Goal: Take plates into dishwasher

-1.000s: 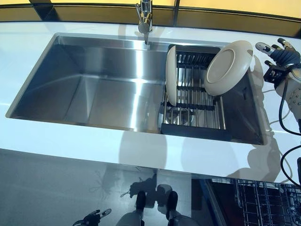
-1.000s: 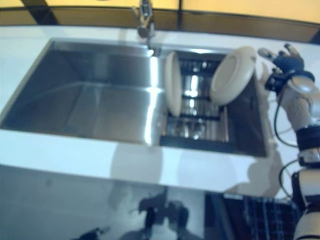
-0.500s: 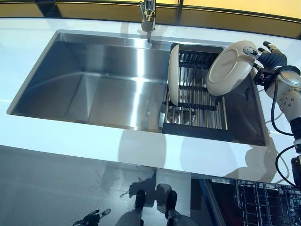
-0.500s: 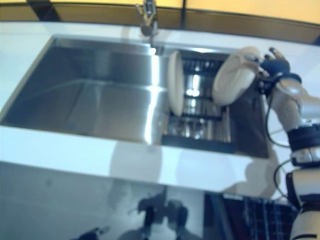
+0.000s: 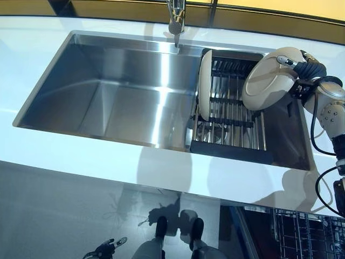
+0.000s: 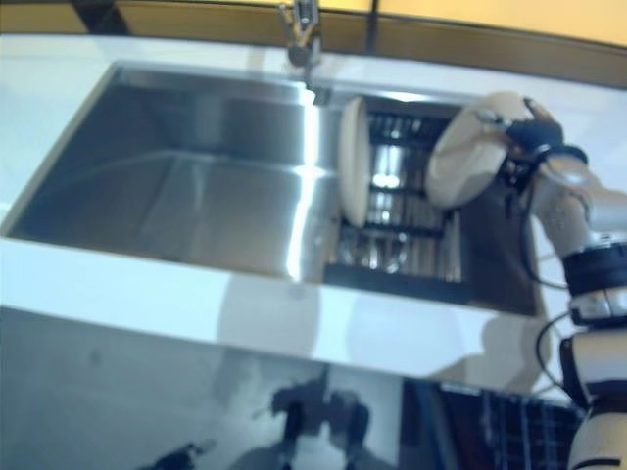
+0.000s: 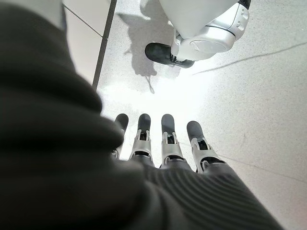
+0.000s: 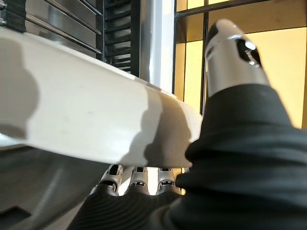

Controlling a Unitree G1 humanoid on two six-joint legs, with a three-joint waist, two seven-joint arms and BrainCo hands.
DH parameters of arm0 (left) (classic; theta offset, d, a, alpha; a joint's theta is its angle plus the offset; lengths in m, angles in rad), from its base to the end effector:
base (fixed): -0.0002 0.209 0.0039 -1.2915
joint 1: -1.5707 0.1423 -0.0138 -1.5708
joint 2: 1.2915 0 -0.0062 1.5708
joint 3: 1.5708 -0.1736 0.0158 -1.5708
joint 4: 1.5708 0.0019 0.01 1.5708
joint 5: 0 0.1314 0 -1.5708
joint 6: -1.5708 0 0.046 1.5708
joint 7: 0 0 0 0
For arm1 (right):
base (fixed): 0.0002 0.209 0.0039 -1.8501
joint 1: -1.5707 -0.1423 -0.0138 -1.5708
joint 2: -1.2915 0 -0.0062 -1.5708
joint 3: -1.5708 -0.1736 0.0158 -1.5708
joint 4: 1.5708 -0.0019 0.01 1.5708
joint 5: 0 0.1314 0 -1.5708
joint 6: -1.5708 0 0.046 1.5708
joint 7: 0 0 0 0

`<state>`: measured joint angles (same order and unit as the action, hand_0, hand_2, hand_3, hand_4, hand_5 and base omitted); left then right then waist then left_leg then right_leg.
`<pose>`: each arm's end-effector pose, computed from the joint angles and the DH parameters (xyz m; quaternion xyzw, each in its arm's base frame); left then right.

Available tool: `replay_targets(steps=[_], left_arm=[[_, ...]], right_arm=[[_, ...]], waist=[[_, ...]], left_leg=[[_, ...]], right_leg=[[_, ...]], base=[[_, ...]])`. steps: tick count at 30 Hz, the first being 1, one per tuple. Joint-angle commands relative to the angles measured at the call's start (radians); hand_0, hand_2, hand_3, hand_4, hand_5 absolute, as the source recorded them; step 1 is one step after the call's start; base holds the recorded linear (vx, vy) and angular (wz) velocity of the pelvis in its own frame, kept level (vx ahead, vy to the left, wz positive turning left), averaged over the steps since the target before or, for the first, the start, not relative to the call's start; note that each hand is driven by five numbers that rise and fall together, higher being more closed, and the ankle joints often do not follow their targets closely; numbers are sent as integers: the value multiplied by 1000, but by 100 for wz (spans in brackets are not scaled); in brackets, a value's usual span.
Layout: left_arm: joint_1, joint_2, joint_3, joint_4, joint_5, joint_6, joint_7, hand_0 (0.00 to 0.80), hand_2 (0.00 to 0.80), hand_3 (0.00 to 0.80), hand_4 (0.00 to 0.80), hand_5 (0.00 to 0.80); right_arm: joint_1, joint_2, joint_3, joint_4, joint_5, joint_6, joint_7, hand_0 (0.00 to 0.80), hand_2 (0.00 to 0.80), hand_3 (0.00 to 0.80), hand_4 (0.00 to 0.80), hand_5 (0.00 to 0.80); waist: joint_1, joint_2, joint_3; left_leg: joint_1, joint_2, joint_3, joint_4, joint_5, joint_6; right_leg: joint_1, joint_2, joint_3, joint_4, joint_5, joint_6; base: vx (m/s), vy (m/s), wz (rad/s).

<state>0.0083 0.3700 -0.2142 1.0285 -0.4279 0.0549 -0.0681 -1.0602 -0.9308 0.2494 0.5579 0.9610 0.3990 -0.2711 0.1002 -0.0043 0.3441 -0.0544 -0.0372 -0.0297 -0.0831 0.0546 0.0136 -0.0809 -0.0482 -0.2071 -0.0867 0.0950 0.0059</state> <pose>0.0958 0.2482 -0.0801 0.0070 0.5144 0.0767 0.8541 0.3060 -0.2690 0.2826 0.0281 -0.0446 -0.1380 0.9890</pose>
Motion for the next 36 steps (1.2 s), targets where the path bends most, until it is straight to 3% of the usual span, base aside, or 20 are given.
replay_targets(steps=[1, 11, 12, 13, 14, 15, 29, 36], left_arm=[[3, 15, -47, 9, -40, -9, 10, 0, 0, 0, 0, 0], [1, 13, -47, -4, -60, -11, -4, 0, 0, 0, 0, 0], [1, 14, -48, -4, -61, -12, -6, 0, 0, 0, 0, 0], [0, 14, -48, -4, -62, -13, -7, 0, 0, 0, 0, 0], [0, 15, -48, -3, -64, -13, -8, 0, 0, 0, 0, 0], [-1, 16, -48, -1, -66, -13, -9, 0, 0, 0, 0, 0], [8, 17, -49, 3, -63, -20, -8, 0, 0, 0, 0, 0], [25, 17, -38, 18, -46, -26, -5, 0, 0, 0, 0, 0]], right_arm=[[-103, -26, 46, -1, 17, -37, 3, 0, 0, 0, 0, 0], [-95, -14, 47, 18, 32, -25, 39, 0, 0, 0, 0, 0], [-95, -13, 48, 21, 29, -27, 44, 232, 232, 232, 232, 232], [-96, -12, 49, 21, 28, -31, 48, 518, 518, 518, 518, 518], [-97, -13, 51, 21, 20, -34, 49, 696, 696, 696, 696, 696], [-98, -13, 52, 23, 12, -37, 50, 800, 800, 800, 800, 800], [-117, -47, 55, 16, -60, -60, 1, 800, 800, 800, 800, 800], [-119, -67, 53, 4, -72, -80, -16, 800, 800, 800, 800, 800]], waist=[[16, -3, -19], [20, 0, -14], [21, -1, -13], [21, -2, -12], [21, -3, -12], [21, -3, -13], [19, -22, -30], [19, -42, -73]], left_leg=[[-27, 0, 29, -4, -58, 1], [-34, -1, 26, -4, -55, 1], [-34, -1, 26, -4, -55, 1], [-34, 0, 26, -4, -55, 1], [-34, 0, 26, -4, -54, 1], [-34, 0, 26, -4, -54, 0], [-18, 2, 30, -4, -59, -1], [12, 2, 26, -4, -68, -4]], right_leg=[[22, -14, -29, -1, -68, 48], [18, -15, -33, -1, -67, 47], [18, -15, -33, -1, -67, 47], [18, -14, -34, -1, -66, 47], [18, -14, -34, -1, -66, 47], [18, -14, -34, -1, -66, 47], [34, -11, -33, -1, -68, 52], [66, -9, -34, -1, -79, 55]], base=[[0, 0, 0], [0, 0, 0], [0, 0, 0], [0, 0, 0], [0, 0, 0], [0, 0, 0], [0, 0, 0], [0, 0, 0]])
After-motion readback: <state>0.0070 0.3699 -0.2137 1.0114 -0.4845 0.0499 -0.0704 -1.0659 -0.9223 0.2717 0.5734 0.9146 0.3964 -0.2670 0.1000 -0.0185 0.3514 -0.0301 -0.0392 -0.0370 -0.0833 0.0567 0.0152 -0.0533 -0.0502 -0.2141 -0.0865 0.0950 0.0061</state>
